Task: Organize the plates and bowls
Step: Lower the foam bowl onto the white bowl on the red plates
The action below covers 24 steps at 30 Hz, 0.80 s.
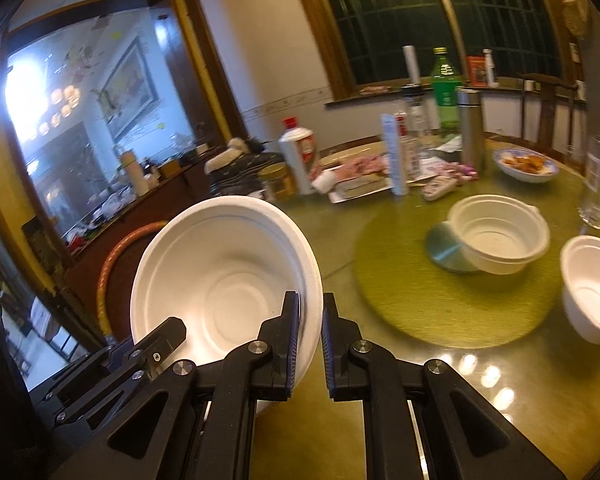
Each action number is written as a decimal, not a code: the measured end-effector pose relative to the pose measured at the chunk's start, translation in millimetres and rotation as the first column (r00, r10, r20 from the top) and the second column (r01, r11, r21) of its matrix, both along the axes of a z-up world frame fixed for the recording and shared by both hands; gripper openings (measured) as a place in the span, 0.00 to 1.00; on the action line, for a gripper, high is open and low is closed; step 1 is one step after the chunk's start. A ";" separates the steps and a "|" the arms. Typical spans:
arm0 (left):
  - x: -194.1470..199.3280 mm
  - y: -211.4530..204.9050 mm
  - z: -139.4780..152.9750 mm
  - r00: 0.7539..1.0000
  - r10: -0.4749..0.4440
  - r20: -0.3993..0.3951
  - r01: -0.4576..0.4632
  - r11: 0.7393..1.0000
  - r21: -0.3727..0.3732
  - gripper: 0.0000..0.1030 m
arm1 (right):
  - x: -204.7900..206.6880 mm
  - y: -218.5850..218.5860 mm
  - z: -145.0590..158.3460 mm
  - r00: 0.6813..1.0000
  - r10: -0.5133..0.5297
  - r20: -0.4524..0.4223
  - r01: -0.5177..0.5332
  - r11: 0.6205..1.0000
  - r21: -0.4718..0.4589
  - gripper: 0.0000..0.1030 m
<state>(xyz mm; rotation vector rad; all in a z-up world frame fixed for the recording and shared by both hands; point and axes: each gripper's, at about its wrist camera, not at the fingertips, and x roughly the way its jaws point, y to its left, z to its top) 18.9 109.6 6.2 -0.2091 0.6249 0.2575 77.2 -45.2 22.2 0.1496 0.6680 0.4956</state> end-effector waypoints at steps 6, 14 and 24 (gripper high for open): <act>-4.3 33.7 -10.3 0.998 0.056 -0.039 -0.057 0.998 -0.028 0.14 | 2.1 41.8 -5.3 0.996 0.084 -0.037 -0.084 0.996 -0.017 0.10; -5.3 58.9 -29.3 0.990 0.087 -0.114 -0.095 0.993 -0.065 0.14 | 6.8 73.3 -22.9 0.986 0.134 -0.104 -0.138 0.990 -0.034 0.10; -7.7 67.5 -39.0 0.982 0.107 -0.153 -0.119 0.991 -0.067 0.14 | 11.7 90.7 -36.4 0.976 0.164 -0.146 -0.172 0.984 -0.049 0.10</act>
